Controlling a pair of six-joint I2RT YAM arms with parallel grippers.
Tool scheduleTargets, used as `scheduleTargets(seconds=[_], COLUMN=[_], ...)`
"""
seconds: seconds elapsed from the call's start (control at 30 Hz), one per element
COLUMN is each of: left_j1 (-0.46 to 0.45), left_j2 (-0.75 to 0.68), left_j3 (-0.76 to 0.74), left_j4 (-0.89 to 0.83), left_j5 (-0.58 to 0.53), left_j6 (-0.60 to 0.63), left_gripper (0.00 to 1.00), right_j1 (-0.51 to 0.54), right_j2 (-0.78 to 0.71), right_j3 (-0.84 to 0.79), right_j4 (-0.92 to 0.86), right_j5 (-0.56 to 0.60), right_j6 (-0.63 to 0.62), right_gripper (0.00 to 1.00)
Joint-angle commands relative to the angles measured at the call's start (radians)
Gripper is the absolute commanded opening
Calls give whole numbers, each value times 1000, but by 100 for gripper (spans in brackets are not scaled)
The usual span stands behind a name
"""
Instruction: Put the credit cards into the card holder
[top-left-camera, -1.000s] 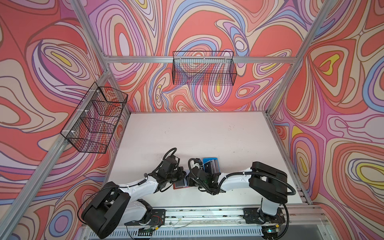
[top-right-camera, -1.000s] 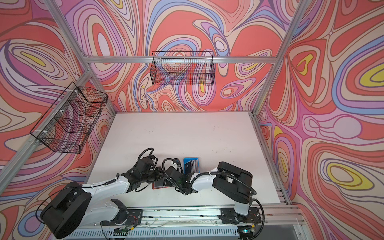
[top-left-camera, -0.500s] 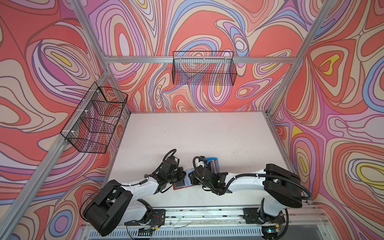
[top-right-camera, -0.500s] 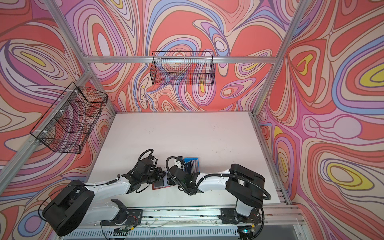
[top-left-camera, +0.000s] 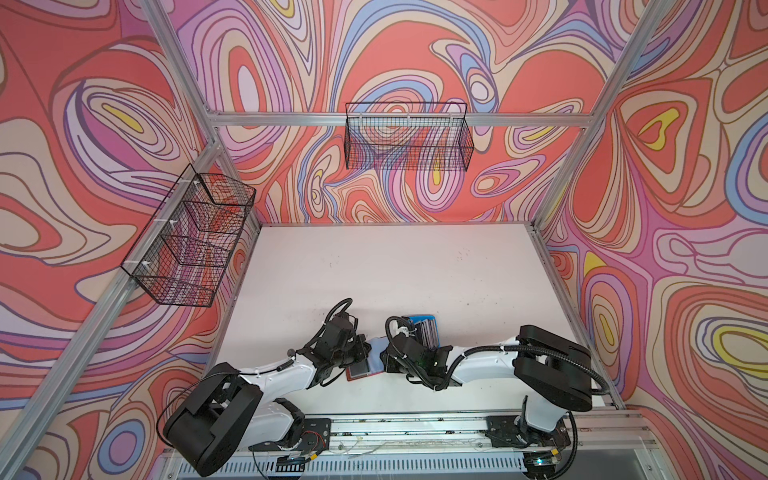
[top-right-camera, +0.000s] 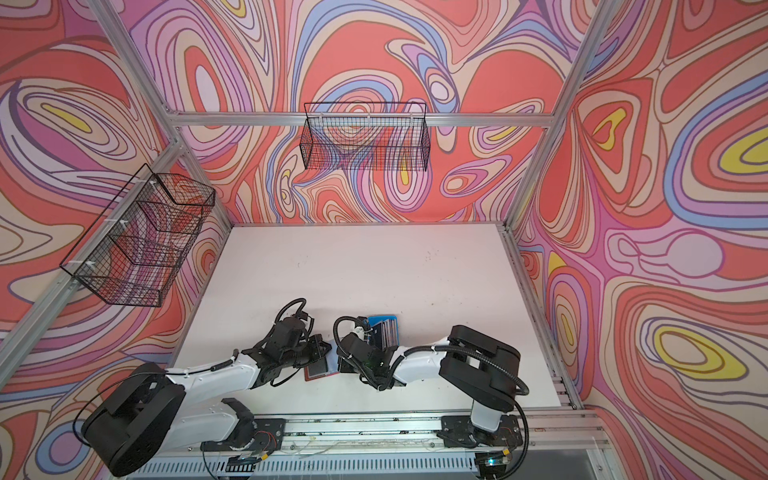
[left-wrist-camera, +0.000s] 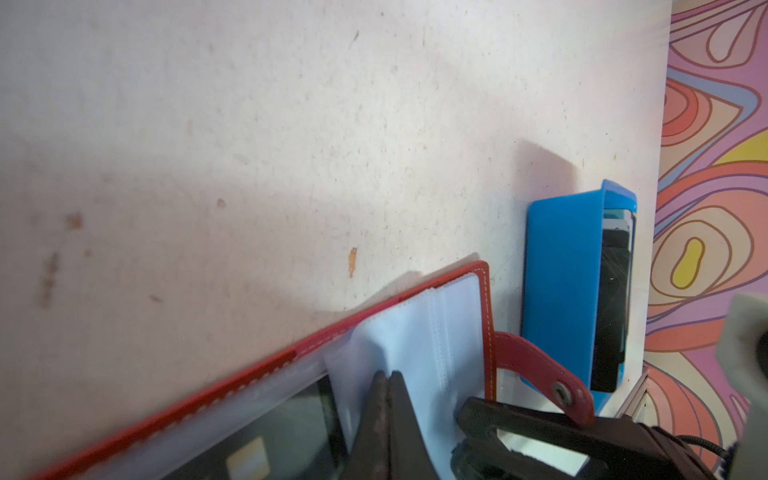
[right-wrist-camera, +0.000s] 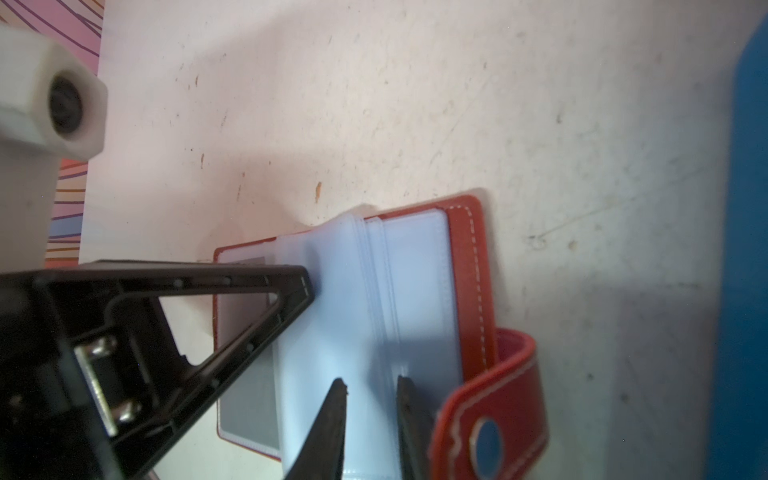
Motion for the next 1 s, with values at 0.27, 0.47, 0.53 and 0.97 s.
scheduleTargets(seconds=[0.27,0.47,0.53,0.97], left_j1=[-2,-2,-2,-1], left_j2=[-17,-48,-66,-256], left_j3=[-7,13,26,121], left_j4=[-64,-100,-125,-382], left_j5=[-20,-25,-31,-166], left_j6=[13,20,25,73], left_gripper=[4,5,5,24], right_j1=[-4,-13,-17,-38], right_j2=[57,50,43,39], right_j3=[15,-8,-19,-75], right_j4=[36,71,82,307], right_j5=[-53,-75,-76,-221], right_j6=[15,52,60,98], right_gripper=[23,23,23,23])
